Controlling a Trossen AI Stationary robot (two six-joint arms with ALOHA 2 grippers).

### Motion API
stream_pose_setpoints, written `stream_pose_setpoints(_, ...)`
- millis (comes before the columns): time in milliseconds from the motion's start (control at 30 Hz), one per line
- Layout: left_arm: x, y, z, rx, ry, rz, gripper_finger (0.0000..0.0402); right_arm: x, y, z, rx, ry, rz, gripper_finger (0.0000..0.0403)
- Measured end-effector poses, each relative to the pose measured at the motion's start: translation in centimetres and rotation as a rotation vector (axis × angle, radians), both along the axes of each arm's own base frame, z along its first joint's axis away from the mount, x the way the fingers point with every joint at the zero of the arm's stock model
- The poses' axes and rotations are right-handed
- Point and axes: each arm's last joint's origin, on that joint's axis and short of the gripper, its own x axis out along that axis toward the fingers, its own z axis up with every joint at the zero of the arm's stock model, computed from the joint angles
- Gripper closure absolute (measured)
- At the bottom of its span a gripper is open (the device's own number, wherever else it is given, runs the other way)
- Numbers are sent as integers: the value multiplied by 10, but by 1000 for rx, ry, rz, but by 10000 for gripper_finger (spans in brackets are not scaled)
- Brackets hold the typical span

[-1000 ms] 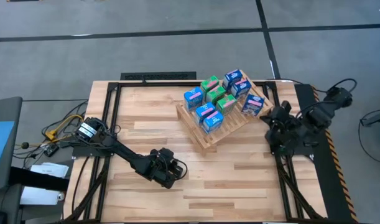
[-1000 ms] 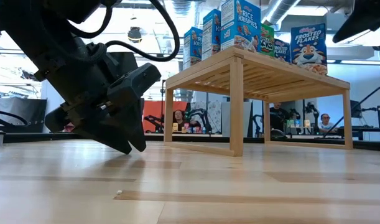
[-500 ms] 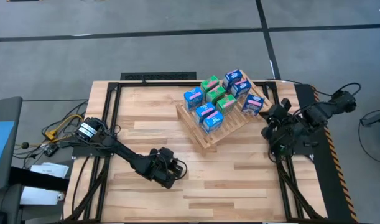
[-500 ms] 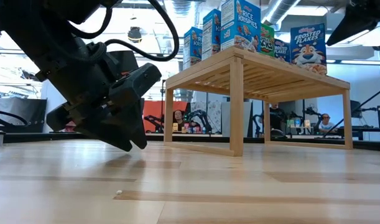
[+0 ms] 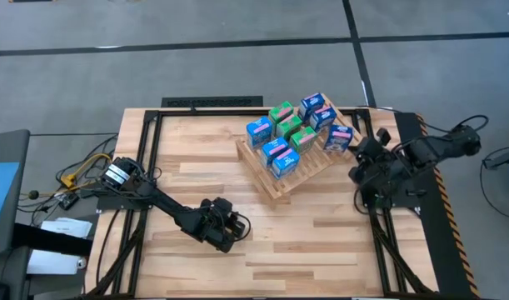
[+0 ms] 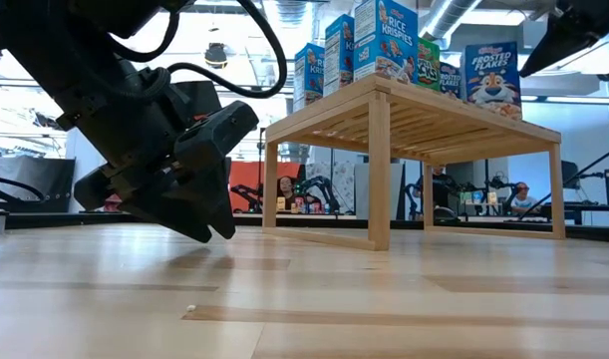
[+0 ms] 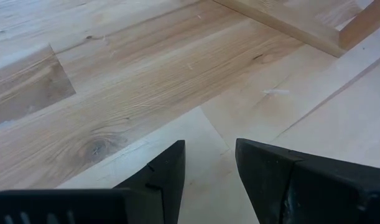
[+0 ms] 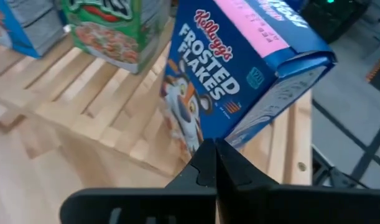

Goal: Stack cereal on shelf
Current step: Put the blue cereal aligned with the other blue cereal boxes on the shelf

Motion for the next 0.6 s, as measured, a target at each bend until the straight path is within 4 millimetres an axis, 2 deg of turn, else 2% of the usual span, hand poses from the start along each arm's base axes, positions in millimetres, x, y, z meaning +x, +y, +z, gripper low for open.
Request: stream_pose_setpoints(600, 0, 0, 0, 10, 7, -11, 271, 11, -11, 6, -71, 3, -40, 390)
